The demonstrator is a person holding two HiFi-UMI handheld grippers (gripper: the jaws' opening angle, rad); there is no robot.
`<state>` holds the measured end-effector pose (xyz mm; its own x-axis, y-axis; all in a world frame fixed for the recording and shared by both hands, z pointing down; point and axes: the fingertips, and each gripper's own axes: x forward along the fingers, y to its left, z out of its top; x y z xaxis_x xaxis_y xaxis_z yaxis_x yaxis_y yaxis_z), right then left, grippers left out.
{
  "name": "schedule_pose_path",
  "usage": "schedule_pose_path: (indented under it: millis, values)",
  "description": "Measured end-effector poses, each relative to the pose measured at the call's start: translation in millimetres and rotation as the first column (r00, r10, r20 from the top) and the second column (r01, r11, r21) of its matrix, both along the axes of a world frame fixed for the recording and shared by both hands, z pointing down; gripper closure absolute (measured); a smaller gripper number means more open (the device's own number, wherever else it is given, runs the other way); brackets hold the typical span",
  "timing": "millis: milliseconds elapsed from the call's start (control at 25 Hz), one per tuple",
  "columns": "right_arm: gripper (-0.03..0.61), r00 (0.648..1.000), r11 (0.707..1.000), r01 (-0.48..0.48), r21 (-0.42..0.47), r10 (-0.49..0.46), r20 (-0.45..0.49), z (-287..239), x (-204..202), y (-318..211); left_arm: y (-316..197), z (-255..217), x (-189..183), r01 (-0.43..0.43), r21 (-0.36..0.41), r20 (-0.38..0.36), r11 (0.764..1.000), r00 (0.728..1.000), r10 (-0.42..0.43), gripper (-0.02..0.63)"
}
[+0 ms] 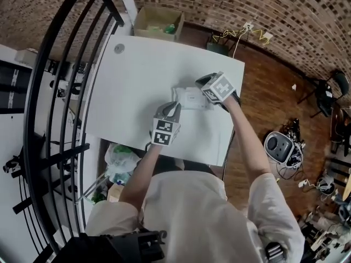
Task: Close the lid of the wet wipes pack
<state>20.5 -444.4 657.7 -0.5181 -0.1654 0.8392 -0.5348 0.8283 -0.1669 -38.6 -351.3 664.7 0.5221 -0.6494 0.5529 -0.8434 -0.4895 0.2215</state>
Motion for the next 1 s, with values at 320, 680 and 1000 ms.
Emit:
schedule_pose_path:
  millis: [320,680,1000]
  values:
    - [0.588,0.999,1.000,0.018,-0.015,-0.019,-0.030,11,3,25,-2,31,7,-0.033,-0.044,0.018,0.998,0.999,0.033,0.561]
    - [0.588,0.998,0.998,0.015,-0.054,-0.018,-0.056,37,13,77,4,38,9,-0.044,-0.066,0.022,0.997,0.999,0.046,0.563]
    - [0.588,1.000,0.999,-0.013,-0.045,0.013,0.000,46,2,79,-3,22,6,0.013,-0.057,-0.021,0.998,1.000,-0.014,0.563]
